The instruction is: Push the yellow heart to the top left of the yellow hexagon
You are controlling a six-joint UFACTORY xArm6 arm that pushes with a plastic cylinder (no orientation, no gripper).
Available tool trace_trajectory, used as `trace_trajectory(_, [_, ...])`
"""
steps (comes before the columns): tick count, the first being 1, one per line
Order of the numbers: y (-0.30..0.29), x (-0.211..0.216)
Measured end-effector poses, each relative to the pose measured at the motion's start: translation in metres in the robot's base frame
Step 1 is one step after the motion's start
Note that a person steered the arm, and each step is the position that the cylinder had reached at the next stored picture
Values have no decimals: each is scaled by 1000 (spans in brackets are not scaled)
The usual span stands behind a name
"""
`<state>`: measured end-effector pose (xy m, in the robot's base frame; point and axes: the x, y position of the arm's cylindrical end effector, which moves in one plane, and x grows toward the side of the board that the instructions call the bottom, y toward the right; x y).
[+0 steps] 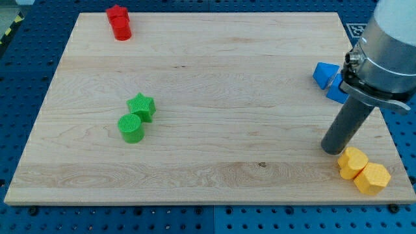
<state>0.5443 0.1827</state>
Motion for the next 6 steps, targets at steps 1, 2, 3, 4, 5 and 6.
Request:
trace_trajectory(1, [-40,-2])
trace_trajectory(2, [-92,-7])
trace_trajectory(3, [-107,-7])
trace_trajectory(4, [-107,-7])
trace_trajectory(5, [-130,-7])
trace_trajectory(6, [-200,-7])
